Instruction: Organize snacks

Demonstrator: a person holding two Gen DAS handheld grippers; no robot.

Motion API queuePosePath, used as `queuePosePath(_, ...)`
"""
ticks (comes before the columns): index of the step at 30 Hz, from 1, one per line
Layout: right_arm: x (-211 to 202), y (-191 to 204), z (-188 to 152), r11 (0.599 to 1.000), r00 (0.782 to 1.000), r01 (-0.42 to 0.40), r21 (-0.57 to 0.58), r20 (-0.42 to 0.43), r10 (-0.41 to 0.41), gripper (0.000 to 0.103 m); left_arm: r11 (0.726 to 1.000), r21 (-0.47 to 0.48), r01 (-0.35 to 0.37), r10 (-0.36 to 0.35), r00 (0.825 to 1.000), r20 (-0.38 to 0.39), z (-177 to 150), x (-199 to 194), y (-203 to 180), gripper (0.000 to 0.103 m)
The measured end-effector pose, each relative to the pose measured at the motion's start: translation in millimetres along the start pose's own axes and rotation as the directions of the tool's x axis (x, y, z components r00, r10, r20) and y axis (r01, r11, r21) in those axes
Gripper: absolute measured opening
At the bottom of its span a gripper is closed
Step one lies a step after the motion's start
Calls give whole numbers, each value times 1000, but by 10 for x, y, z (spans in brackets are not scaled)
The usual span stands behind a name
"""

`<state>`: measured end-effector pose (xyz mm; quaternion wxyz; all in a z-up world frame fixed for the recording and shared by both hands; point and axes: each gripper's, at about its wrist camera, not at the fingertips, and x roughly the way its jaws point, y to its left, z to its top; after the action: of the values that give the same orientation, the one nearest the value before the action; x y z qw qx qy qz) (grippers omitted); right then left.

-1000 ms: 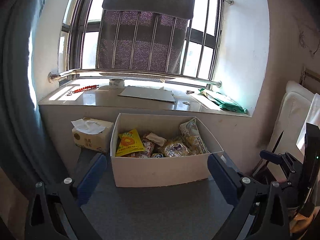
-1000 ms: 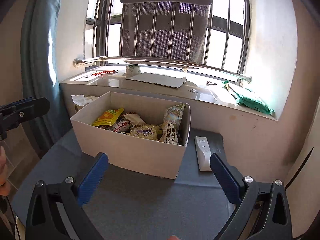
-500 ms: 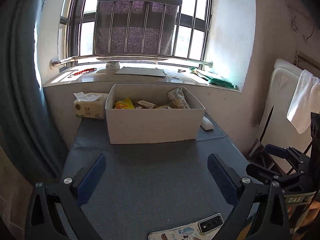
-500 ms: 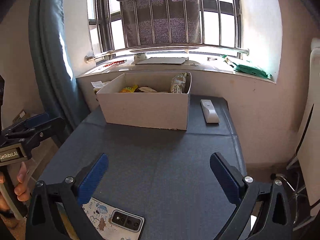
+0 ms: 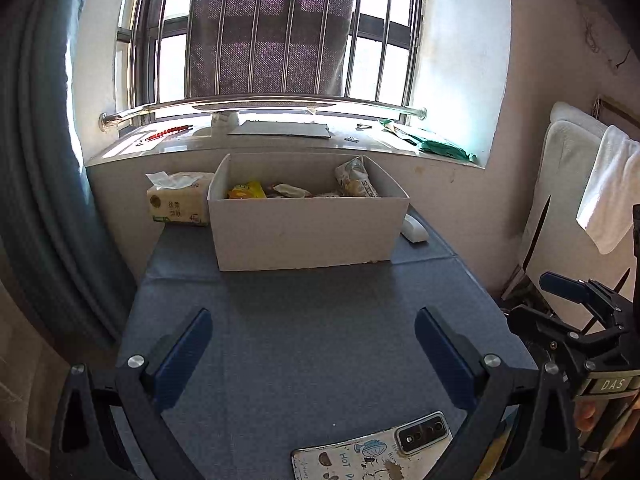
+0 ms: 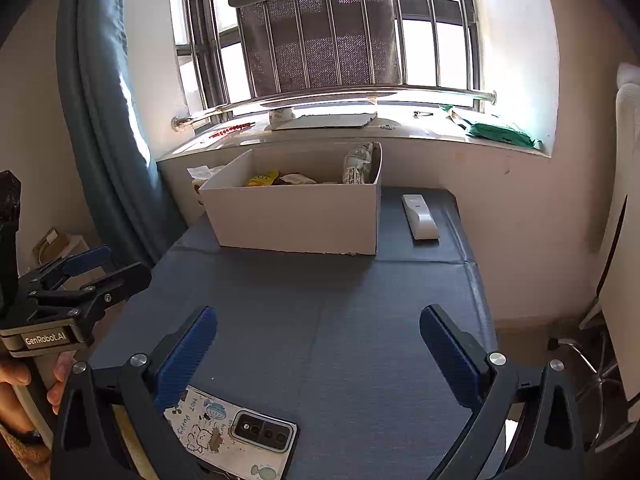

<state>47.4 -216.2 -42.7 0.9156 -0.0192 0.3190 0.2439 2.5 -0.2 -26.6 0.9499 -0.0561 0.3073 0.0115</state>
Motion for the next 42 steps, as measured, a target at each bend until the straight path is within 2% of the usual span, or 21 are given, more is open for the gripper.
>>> queuePosePath(42, -39, 54, -24, 1000, 1000, -16, -23, 1, 16, 103, 1000, 23, 16, -16, 1000, -17, -12, 24, -19, 103)
